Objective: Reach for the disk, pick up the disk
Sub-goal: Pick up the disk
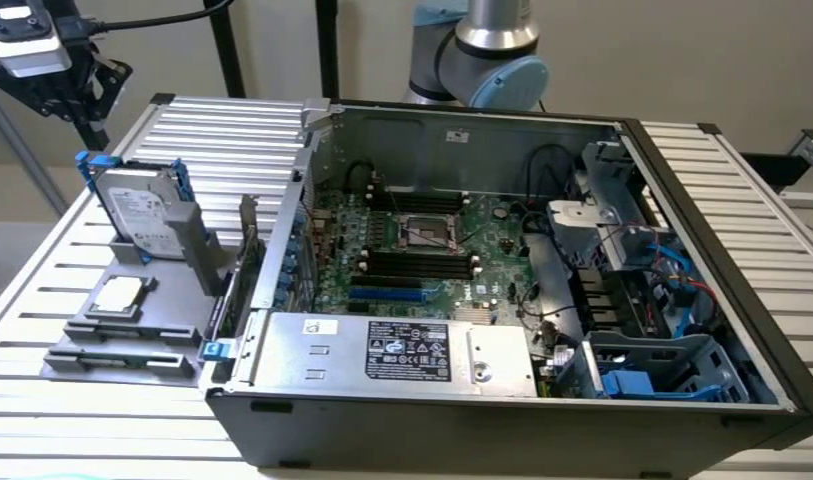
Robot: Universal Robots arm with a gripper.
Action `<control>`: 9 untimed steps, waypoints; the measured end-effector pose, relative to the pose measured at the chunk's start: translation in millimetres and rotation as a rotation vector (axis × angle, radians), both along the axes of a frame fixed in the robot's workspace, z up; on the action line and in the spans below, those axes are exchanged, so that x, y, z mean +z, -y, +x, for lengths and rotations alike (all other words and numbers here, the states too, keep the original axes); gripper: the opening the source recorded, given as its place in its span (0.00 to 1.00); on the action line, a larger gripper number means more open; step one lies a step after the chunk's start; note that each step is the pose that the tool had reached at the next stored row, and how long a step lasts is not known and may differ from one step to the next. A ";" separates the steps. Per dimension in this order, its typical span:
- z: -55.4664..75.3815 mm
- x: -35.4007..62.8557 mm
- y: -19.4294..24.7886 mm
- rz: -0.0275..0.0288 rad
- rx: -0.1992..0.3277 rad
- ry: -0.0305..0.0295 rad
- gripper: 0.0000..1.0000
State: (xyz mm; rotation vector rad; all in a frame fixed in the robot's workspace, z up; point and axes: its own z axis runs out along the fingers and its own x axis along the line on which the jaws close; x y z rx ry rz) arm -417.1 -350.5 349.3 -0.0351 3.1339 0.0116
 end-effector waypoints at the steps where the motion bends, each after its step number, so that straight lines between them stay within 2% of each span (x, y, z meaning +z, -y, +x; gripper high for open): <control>1: 0.0 0.0 0.0 0.0000 0.012 0.0001 0.11; 9: 0.1 0.2 0.0 0.0000 0.158 0.0001 0.11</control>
